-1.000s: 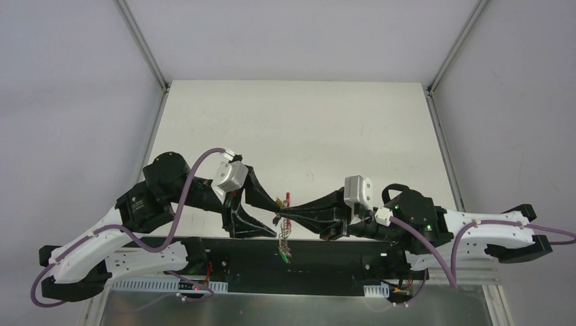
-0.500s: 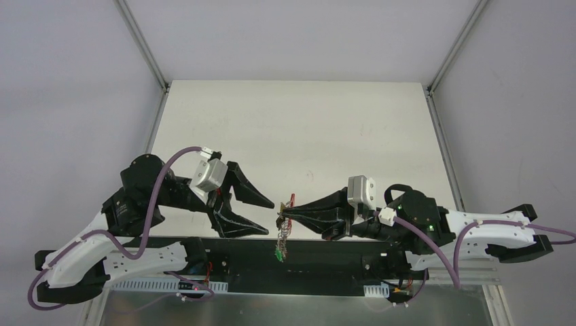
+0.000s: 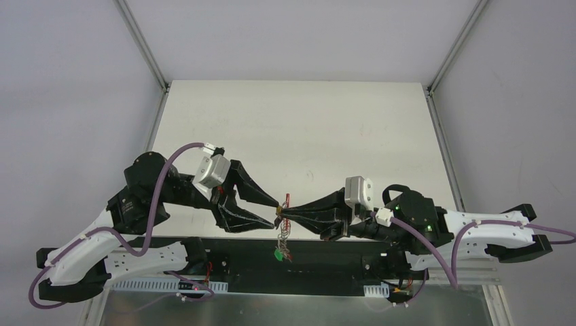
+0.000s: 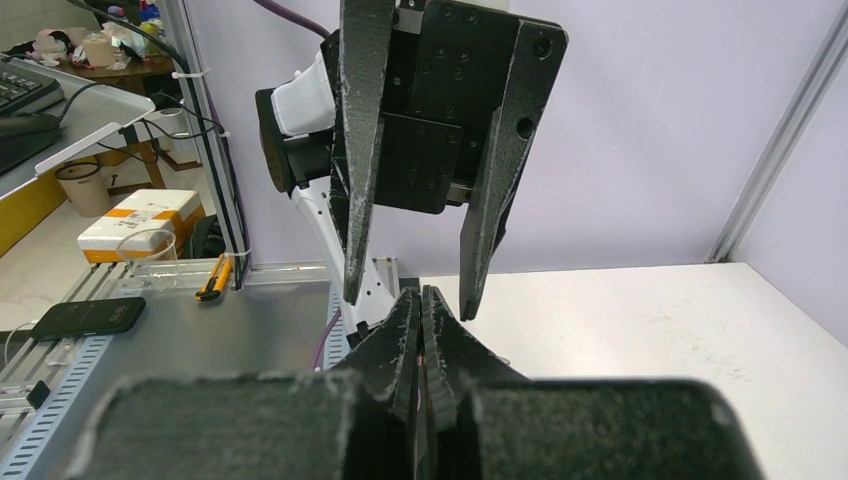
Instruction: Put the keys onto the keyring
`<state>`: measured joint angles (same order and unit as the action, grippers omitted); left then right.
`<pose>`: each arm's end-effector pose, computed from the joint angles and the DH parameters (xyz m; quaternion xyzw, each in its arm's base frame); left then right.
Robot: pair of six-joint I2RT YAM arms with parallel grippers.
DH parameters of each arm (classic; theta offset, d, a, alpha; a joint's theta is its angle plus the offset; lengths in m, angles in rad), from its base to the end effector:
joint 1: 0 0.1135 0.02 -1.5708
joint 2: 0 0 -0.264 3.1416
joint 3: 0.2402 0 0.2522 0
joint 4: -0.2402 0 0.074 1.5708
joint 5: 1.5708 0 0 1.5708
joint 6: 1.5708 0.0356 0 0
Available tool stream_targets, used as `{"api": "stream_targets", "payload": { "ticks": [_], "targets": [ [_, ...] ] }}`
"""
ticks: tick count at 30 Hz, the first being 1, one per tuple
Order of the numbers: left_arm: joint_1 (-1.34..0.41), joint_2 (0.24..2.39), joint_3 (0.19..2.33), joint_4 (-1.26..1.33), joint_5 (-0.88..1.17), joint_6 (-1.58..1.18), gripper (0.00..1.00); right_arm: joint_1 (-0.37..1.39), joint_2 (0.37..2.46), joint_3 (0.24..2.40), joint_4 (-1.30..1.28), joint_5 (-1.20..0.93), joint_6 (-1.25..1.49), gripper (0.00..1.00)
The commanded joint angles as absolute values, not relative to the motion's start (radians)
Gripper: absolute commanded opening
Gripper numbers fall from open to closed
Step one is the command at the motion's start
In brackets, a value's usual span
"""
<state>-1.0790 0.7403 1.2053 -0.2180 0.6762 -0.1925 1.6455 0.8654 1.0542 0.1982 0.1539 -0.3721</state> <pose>0.0351 -0.1126 0.4799 0.4850 0.4116 -0.6059 0.4777 -0.0079 0.1792 0.4606 -0.4367 0.3504 0.4575 0.6908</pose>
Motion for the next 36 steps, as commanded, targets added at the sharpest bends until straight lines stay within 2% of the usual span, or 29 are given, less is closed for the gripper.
{"api": "stream_targets", "payload": {
  "ticks": [1,8,19,23,27,28,36],
  "targets": [
    [-1.079,0.753,1.2,-0.142,0.703,-0.21,0.44,1.652,0.86,1.069,0.303,0.167,-0.379,0.0],
    [-1.079,0.763,1.188,-0.134,0.712,-0.216,0.37,1.653,0.859,1.065,0.317,0.164,-0.381,0.0],
    [-1.078,0.779,1.177,-0.116,0.722,-0.218,0.35,1.654,0.862,1.068,0.318,0.164,-0.387,0.0],
    [-1.078,0.779,1.175,-0.115,0.724,-0.22,0.26,1.653,0.864,1.066,0.316,0.165,-0.387,0.0],
    [-1.078,0.782,1.179,-0.114,0.731,-0.222,0.03,1.654,0.862,1.066,0.316,0.168,-0.387,0.0],
    [-1.079,0.783,1.18,-0.115,0.733,-0.224,0.0,1.654,0.862,1.064,0.316,0.168,-0.386,0.0],
    [-1.079,0.787,1.186,-0.131,0.738,-0.225,0.0,1.654,0.842,1.057,0.298,0.183,-0.378,0.0]
  ]
}}
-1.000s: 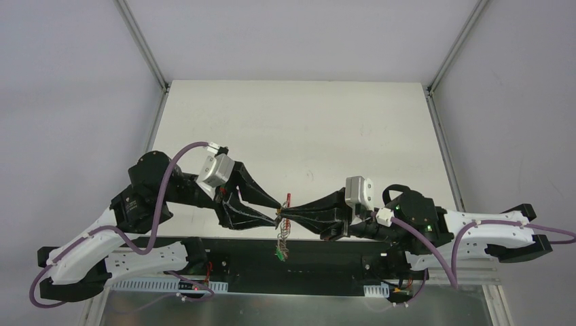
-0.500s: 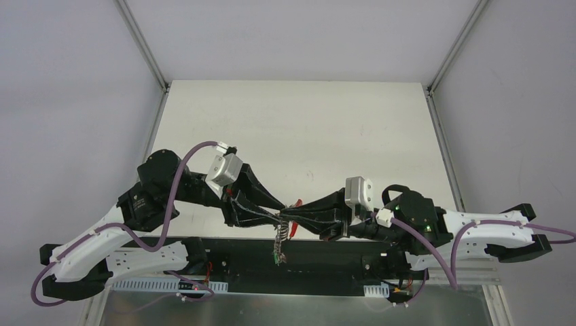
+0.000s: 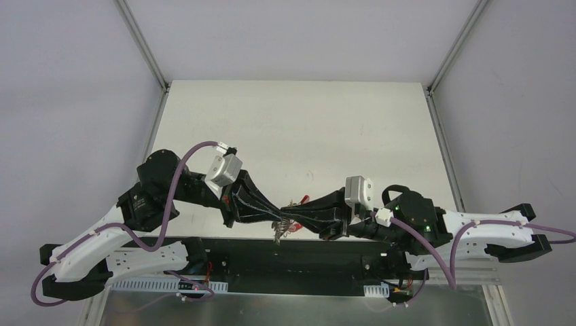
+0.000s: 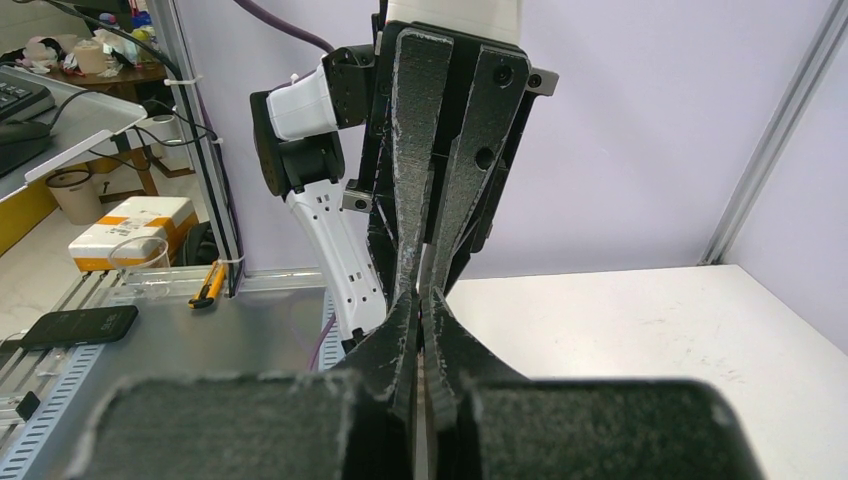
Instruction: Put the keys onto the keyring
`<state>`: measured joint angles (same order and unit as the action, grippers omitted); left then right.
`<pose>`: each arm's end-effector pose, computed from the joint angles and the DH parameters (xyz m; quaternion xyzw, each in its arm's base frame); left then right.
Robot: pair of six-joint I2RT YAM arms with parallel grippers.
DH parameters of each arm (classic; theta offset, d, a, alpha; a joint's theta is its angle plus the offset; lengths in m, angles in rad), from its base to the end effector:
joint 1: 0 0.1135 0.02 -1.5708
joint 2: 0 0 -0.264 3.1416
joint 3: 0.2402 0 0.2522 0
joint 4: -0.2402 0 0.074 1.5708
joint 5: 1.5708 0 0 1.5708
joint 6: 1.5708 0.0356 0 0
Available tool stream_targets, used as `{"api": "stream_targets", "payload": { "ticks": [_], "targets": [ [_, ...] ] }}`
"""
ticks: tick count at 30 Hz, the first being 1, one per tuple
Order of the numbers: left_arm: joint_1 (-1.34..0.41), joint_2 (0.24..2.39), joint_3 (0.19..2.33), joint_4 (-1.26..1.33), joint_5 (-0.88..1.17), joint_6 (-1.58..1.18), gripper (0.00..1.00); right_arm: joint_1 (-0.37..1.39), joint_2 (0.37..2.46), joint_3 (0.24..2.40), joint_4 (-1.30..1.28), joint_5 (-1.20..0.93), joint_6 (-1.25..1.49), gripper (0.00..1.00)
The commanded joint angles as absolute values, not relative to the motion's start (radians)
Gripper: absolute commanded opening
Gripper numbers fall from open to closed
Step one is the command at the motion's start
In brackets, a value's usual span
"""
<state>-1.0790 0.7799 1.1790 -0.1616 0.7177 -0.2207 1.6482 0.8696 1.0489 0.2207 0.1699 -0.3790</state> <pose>0.0420 -0.1280 0.4733 0.4919 0.4116 -0.6181 0.4545 -0.0080 0.1804 0.4604 -0.4299 0.3512 0.4546 0.6966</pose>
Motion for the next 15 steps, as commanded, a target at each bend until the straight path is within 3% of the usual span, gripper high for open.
{"api": "stream_targets", "payload": {
  "ticks": [1,8,15],
  "targets": [
    [-1.079,0.787,1.188,-0.138,0.734,-0.223,0.0,1.654,0.839,1.057,0.291,0.184,-0.376,0.0],
    [-1.078,0.801,1.203,-0.202,0.69,-0.232,0.0,1.654,0.816,1.115,0.144,0.193,-0.338,0.02],
    [-1.079,0.829,1.224,-0.32,0.669,-0.221,0.0,1.654,0.816,1.285,-0.216,0.251,-0.315,0.3]
  ]
}}
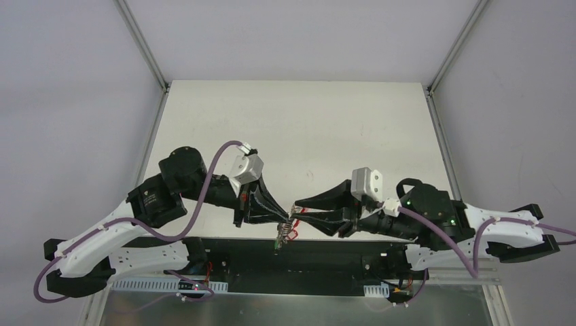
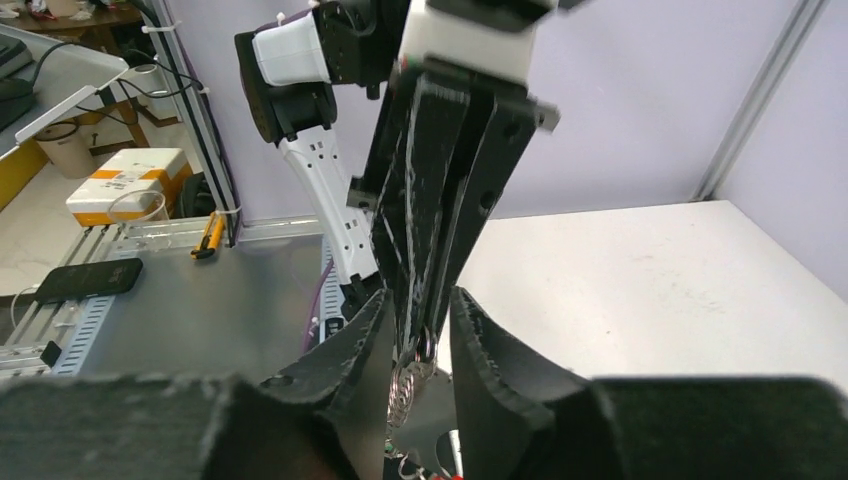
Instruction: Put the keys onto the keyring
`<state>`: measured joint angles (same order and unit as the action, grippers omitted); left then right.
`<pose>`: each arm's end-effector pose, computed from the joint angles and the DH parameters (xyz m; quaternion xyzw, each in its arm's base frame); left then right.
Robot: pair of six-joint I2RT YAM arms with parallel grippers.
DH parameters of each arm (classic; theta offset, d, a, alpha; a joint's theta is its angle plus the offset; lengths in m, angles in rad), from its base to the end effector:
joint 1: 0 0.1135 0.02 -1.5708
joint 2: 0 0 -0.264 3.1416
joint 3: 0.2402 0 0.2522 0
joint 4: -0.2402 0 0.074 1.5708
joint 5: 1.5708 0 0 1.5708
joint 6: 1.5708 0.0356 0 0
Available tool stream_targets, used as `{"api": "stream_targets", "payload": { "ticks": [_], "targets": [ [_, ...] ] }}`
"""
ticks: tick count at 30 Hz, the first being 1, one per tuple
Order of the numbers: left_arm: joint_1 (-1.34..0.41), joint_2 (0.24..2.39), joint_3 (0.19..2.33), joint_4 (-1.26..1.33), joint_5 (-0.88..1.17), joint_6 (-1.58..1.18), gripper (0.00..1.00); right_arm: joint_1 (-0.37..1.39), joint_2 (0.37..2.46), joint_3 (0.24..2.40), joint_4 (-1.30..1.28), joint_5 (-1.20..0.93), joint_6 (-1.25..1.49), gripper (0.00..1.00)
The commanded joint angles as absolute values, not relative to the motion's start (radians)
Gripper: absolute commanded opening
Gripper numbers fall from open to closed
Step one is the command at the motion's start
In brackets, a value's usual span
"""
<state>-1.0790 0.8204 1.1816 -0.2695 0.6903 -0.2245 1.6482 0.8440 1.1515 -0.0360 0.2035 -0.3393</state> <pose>0.0503 -0.1420 0.4586 0.4903 0.4736 -0.6030 0.4144 -0.0056 0.1648 0.4713 -0.4602 0.3961 0.4335 0.6659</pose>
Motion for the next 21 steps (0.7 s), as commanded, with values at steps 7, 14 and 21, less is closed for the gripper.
{"api": "stream_targets", "payload": {
  "ticks": [7,14,21],
  "targets": [
    [-1.078,0.851,1.23,-0.414,0.667,-0.211,0.0,1.653,0.846,1.404,-0.486,0.315,-0.272,0.52],
    [-1.078,0.872,1.277,-0.545,0.679,-0.198,0.0,1.651,0.936,1.535,-0.714,0.322,-0.176,0.55],
    [-1.079,0.905,1.293,-0.653,0.731,-0.175,0.0,1.629,1.13,1.706,-0.936,0.194,-0.097,0.54]
  ]
}}
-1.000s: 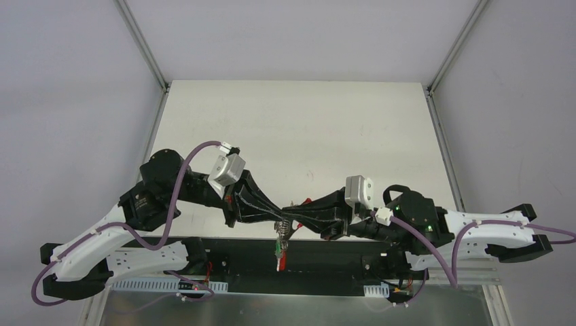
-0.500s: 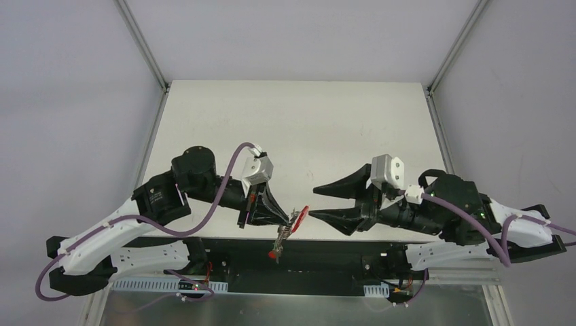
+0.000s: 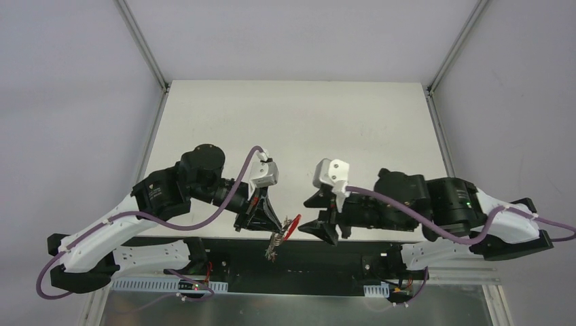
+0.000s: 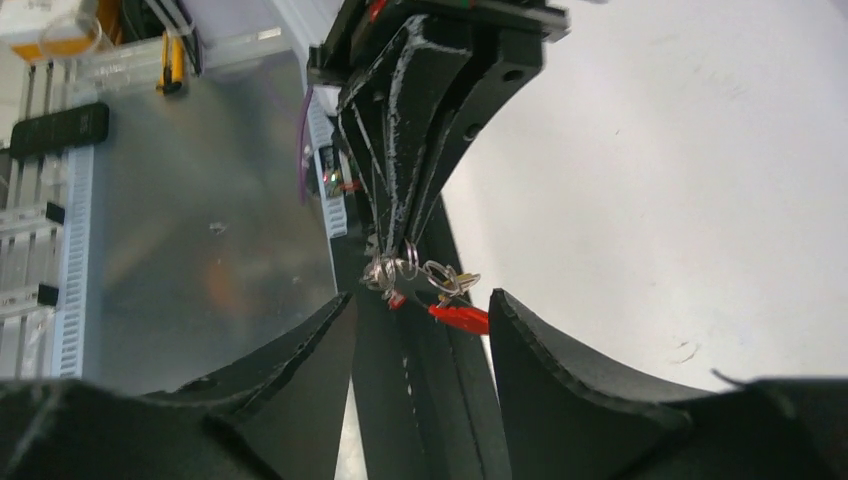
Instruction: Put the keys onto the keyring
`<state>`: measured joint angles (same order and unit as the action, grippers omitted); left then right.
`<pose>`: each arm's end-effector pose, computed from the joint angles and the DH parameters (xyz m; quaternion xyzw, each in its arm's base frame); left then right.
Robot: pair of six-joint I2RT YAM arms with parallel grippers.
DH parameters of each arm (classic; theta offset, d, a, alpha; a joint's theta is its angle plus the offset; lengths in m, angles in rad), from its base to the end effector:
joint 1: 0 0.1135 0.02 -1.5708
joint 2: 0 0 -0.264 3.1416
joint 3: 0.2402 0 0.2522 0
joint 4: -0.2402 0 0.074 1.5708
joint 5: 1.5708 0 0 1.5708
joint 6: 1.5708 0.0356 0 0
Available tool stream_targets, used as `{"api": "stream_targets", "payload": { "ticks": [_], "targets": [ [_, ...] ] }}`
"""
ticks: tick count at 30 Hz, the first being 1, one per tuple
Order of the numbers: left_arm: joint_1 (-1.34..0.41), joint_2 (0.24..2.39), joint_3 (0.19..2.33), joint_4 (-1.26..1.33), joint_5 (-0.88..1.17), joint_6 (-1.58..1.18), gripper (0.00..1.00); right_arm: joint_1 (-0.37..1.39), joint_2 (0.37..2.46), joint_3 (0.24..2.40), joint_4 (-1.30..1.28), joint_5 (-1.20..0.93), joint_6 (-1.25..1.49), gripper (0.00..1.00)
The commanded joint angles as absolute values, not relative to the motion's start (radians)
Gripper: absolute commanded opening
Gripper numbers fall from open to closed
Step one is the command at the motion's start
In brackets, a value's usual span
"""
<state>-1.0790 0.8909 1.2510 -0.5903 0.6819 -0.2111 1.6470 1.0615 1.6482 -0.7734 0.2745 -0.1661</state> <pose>0.0563 -0.1526 0.4381 0.4990 0.5827 -0.5614 0.3103 -0.0032 0.1687 0.5095 -0.5467 0.5389 0.3487 0.5377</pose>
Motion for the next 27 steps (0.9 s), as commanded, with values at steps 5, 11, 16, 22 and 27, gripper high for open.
{"api": "stream_targets", "payload": {
  "ticks": [5,11,16,22,27],
  "targets": [
    [-1.079,0.902,1.286,-0.685,0.773,-0.142,0.0,1.438,1.154,1.699,-0.939,-0.142,-0.046,0.49],
    [-1.078,0.88,1.28,-0.685,0.787,-0.1,0.0,1.261,1.141,1.58,-0.803,-0.425,-0.021,0.49],
    [-1.078,0.864,1.282,-0.685,0.77,-0.086,0.0,1.254,1.103,1.456,-0.603,-0.471,-0.003,0.48],
    [-1.079,0.88,1.29,-0.684,0.739,-0.107,0.0,1.274,1.084,1.394,-0.478,-0.457,0.014,0.44],
    [-1.078,0.899,1.29,-0.684,0.723,-0.115,0.0,1.324,1.095,1.407,-0.469,-0.404,-0.034,0.43]
  ]
}}
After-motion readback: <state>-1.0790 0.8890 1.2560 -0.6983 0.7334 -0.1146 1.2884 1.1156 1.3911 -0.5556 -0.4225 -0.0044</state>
